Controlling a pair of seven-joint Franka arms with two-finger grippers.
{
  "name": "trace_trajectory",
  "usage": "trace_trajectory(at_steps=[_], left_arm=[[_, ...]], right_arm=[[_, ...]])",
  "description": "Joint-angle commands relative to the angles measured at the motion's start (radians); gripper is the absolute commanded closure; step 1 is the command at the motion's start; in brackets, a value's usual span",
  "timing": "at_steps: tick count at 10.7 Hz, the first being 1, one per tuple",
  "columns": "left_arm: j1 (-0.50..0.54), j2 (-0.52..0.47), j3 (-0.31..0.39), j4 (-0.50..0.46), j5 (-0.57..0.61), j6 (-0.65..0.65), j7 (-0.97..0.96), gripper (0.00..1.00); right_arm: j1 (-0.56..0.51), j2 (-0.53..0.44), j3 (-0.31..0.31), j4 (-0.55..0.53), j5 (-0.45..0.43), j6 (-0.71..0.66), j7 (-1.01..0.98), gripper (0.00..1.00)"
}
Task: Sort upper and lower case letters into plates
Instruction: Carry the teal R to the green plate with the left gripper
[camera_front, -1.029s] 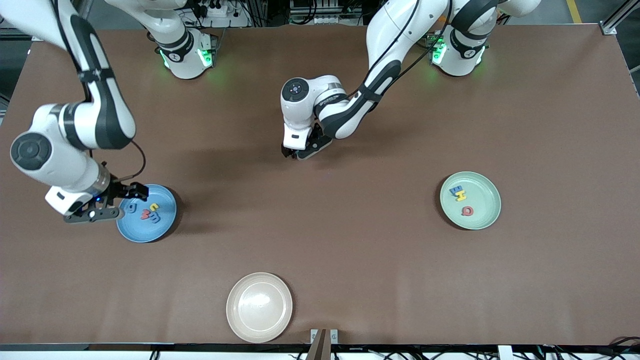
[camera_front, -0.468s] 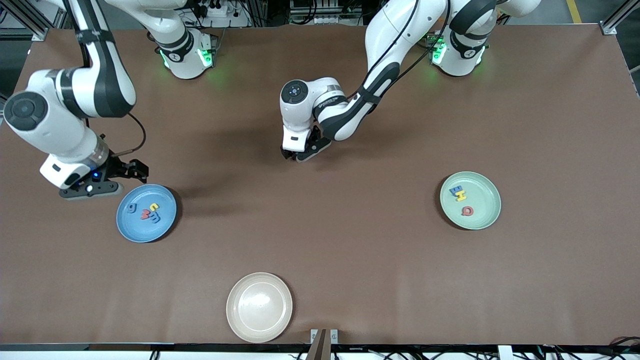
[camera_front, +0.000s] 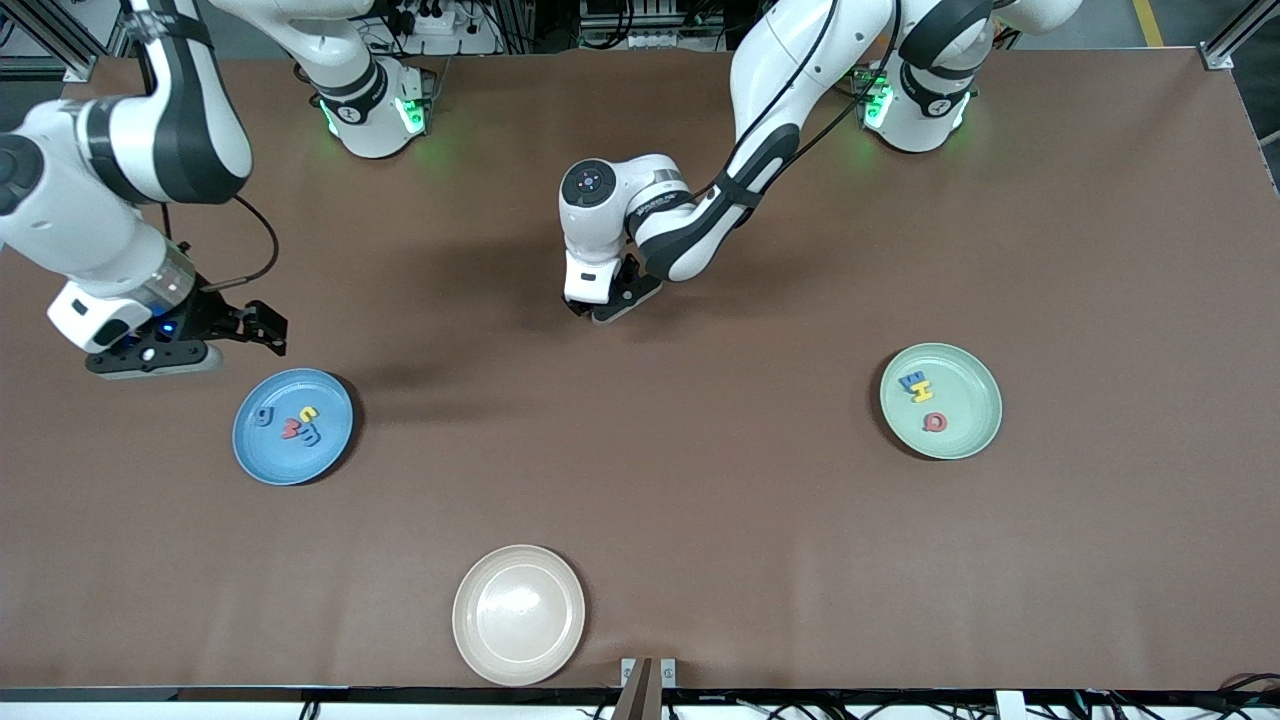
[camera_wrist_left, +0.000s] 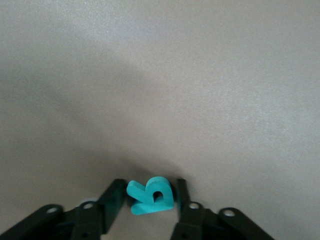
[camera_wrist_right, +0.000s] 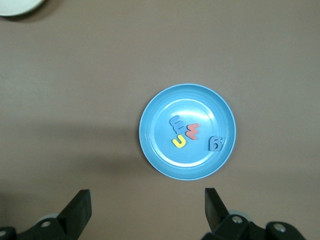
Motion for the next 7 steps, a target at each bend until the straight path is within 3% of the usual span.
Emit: trace_trajectory(at_steps=[1,7], left_arm=[[-0.011,0.015,0.008,0.015,0.019,0.005,-0.006,1.00],[0.046,-0.068,0.008,0.008,0.026,-0.008,0.077,1.00]], right_arm=[[-0.005,-0.011,-0.002,0.084,0.019,-0.086,-0.090,0.00],[-0.008,-0.014,-0.008,0.296,0.017,-0.360,-0.107,0.00]])
